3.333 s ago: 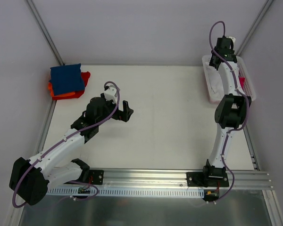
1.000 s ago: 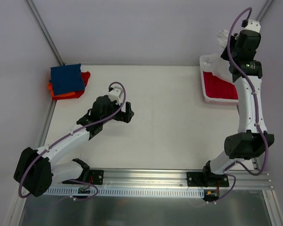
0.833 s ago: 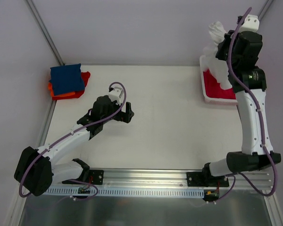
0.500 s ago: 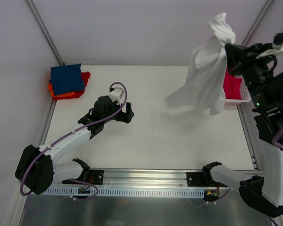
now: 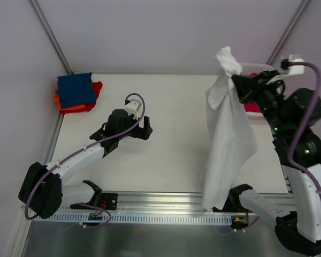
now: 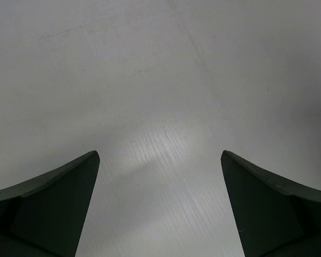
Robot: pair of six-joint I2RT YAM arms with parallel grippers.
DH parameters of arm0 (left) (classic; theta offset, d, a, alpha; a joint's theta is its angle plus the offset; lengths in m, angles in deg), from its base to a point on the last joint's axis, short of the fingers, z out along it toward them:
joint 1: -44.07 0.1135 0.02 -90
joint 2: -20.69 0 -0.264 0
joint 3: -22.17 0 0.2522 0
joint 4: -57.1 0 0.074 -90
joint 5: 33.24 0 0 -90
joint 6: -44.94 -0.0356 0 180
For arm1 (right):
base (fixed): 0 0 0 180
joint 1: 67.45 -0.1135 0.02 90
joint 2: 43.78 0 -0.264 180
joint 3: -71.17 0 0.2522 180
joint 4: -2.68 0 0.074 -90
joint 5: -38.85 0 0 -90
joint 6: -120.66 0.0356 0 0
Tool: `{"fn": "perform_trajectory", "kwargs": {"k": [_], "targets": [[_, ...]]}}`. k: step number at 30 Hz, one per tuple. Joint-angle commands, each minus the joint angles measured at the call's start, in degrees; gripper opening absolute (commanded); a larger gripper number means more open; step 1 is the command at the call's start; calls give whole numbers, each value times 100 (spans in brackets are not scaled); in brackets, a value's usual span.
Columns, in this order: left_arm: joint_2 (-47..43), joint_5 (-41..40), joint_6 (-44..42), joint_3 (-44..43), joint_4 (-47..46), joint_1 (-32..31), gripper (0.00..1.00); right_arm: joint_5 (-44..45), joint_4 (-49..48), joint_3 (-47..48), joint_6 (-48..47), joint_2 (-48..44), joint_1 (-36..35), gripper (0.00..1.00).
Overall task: Fold and stack the t-shirts
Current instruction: Move the tshirt to the center of the board
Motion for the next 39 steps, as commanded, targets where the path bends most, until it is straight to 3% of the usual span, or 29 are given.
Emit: {"fn": "perform_trajectory", "kwargs": {"k": [1, 7, 9, 10, 11, 21, 30, 35, 39], "targets": [[-177, 22, 224, -165, -44, -38, 99, -617, -383, -1332, 676, 100, -32, 0], [-222, 5, 488, -86, -44, -38, 99, -1188, -928, -2937, 1055, 660, -41, 4], [-187, 57, 585, -86, -44, -46, 99, -1208, -868, -3140, 976, 1056, -32, 26], [-143, 75, 698, -86, -53, -38, 99, -1190, -815, -3140, 872, 1241, -32, 47], [-117, 101, 752, -86, -53, -38, 99, -1172, -754, -3071, 818, 1565, -41, 50], [892, 13, 1454, -42, -378, -582, 99, -663, -577, -2807, 554, 1691, -94, 54], [1877, -373, 2446, -200, -651, -2304, 98, -233, -393, -2657, 317, 1823, -59, 54], [1870, -610, 2966, -95, -651, -2989, 84, -223, -305, -2412, 282, 1744, 196, 55], [1808, -768, 3283, 19, -650, -3447, 79, -276, -270, -2235, 299, 1665, 555, 55]]}}
